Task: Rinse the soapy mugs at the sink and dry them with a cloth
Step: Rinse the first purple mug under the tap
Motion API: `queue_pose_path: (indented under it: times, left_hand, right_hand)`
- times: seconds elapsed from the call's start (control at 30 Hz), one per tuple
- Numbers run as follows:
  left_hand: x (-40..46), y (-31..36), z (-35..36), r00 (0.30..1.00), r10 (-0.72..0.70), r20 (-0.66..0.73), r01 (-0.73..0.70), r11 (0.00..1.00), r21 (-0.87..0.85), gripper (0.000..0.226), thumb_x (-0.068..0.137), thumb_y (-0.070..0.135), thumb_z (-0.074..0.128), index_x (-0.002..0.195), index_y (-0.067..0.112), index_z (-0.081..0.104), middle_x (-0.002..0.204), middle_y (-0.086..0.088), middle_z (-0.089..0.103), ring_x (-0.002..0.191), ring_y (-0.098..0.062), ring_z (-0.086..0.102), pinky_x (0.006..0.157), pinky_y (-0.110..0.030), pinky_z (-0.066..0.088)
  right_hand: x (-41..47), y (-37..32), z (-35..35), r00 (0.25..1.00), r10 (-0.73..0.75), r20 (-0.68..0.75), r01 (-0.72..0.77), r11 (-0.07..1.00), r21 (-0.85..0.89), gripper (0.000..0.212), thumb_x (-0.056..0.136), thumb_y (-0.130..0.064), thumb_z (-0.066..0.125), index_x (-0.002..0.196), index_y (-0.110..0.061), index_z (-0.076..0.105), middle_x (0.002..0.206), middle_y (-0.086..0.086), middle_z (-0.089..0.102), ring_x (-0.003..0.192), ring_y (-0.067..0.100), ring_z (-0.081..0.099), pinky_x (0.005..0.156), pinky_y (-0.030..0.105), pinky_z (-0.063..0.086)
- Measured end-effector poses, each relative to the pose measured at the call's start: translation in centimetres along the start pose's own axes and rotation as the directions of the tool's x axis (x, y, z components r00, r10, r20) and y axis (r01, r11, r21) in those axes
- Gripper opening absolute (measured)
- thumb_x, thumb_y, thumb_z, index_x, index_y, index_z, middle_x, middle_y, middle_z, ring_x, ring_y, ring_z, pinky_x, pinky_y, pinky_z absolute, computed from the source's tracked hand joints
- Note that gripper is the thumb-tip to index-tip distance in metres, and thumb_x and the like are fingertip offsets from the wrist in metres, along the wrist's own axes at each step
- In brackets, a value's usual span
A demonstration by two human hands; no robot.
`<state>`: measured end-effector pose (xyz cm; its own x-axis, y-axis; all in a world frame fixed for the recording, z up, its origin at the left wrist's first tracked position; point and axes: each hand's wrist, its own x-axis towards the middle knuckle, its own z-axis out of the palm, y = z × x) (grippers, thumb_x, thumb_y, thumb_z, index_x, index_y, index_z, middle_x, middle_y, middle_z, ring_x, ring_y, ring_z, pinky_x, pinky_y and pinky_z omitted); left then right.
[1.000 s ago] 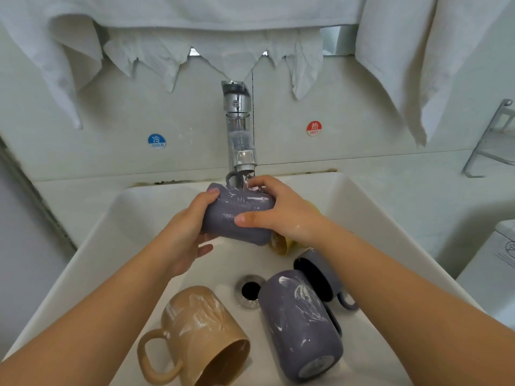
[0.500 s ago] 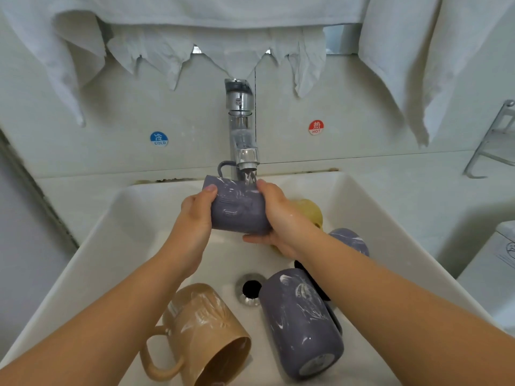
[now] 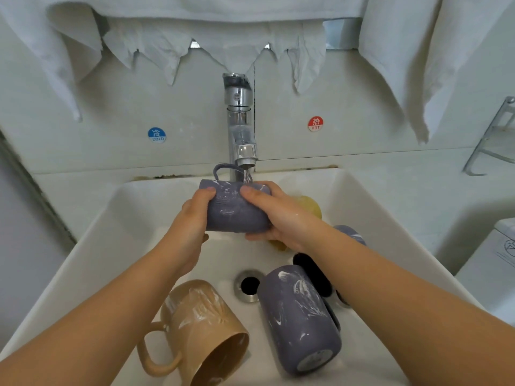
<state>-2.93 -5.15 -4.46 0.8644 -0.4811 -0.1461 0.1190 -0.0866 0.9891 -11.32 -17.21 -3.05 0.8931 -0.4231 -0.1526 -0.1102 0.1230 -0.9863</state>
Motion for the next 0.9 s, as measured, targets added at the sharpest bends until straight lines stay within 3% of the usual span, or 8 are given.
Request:
queue_pose_path:
  times: [0.17,0.27,0.37,0.53,0.63,0.73,0.83,0.9]
  left_hand:
    - [-0.2,-0.2,0.1,0.998,0.000,0.066,-0.004,0.999,0.052,0.047,0.090,0.049,0.055,0.127,0.021,0.051,0.121,0.004,0.062,0.109,-0.010,0.055,0.088,-0.032,0.036]
    - [-0.1,0.0,0.0,0.999,-0.013,0.044,0.012,1.000,0.024,0.024,0.095,0.045,0.048,0.106,0.026,0.057,0.110,0.006,0.065,0.103,-0.010,0.057,0.090,-0.032,0.038]
    - [0.0,-0.1,0.0,1.000,-0.007,0.020,0.007,1.000,0.001,0.019,0.098,0.044,0.043,0.097,0.029,0.055,0.102,0.008,0.062,0.096,-0.007,0.055,0.091,-0.033,0.037]
    - [-0.7,0.0,0.6,0.999,0.041,0.036,-0.043,0.997,0.056,0.074,0.069,0.062,0.049,0.129,0.019,0.050,0.121,-0.001,0.063,0.108,-0.014,0.059,0.092,-0.033,0.044]
    - [-0.5,0.1,0.5,1.000,0.012,0.017,-0.012,1.000,0.016,0.041,0.089,0.054,0.050,0.115,0.022,0.056,0.110,0.002,0.065,0.099,-0.010,0.059,0.088,-0.032,0.042]
    - [-0.6,0.3,0.2,1.000,0.015,0.014,-0.015,1.000,0.005,0.025,0.097,0.047,0.042,0.096,0.027,0.057,0.099,0.005,0.065,0.091,-0.007,0.058,0.084,-0.032,0.042]
    - [-0.6,0.1,0.2,0.996,0.060,0.062,-0.065,0.994,0.082,0.075,0.064,0.068,0.053,0.121,0.020,0.056,0.116,-0.002,0.066,0.105,-0.015,0.061,0.093,-0.033,0.045]
    - [-0.5,-0.1,0.3,0.995,0.056,0.087,-0.063,0.995,0.078,0.079,0.063,0.065,0.057,0.127,0.018,0.053,0.120,0.000,0.065,0.109,-0.014,0.060,0.085,-0.028,0.044]
  right_hand:
    - [0.2,-0.8,0.7,0.981,0.009,-0.192,-0.019,0.999,-0.049,0.028,0.098,-0.048,0.043,0.110,-0.023,0.049,0.101,0.000,0.060,0.083,0.018,0.060,0.075,0.043,0.058]
    - [0.0,-1.0,0.4,0.987,0.063,-0.146,-0.063,0.998,0.002,0.027,0.101,-0.045,0.034,0.111,-0.025,0.050,0.100,0.000,0.060,0.090,0.022,0.061,0.077,0.045,0.058]
    - [-0.2,-0.3,0.6,0.996,-0.042,-0.075,0.038,0.997,-0.060,0.033,0.095,-0.044,0.053,0.120,-0.023,0.048,0.113,0.003,0.060,0.099,0.021,0.062,0.078,0.041,0.059]
    - [0.2,-1.1,1.0,0.971,-0.059,-0.231,0.038,0.995,-0.097,0.027,0.099,-0.045,0.040,0.105,-0.022,0.054,0.088,-0.003,0.059,0.076,0.012,0.058,0.061,0.026,0.049]
    - [-0.1,-1.4,0.8,0.986,0.030,-0.166,-0.028,1.000,0.013,0.028,0.101,-0.042,0.036,0.090,-0.025,0.054,0.089,0.000,0.059,0.079,0.018,0.059,0.072,0.040,0.056]
    - [-0.2,-0.5,0.7,0.996,-0.059,-0.069,0.053,0.996,-0.077,0.023,0.094,-0.041,0.055,0.110,-0.027,0.050,0.106,0.000,0.059,0.090,0.017,0.062,0.071,0.037,0.059]
    - [0.0,-0.5,0.5,0.981,-0.132,-0.140,0.116,0.986,-0.119,0.024,0.094,-0.044,0.053,0.109,-0.025,0.049,0.095,-0.004,0.060,0.080,0.009,0.059,0.067,0.022,0.055]
    - [-0.1,-0.9,-0.2,0.964,-0.199,-0.174,0.174,0.973,-0.152,0.019,0.100,-0.042,0.041,0.104,-0.025,0.049,0.081,-0.011,0.053,0.068,-0.001,0.050,0.050,0.004,0.042]
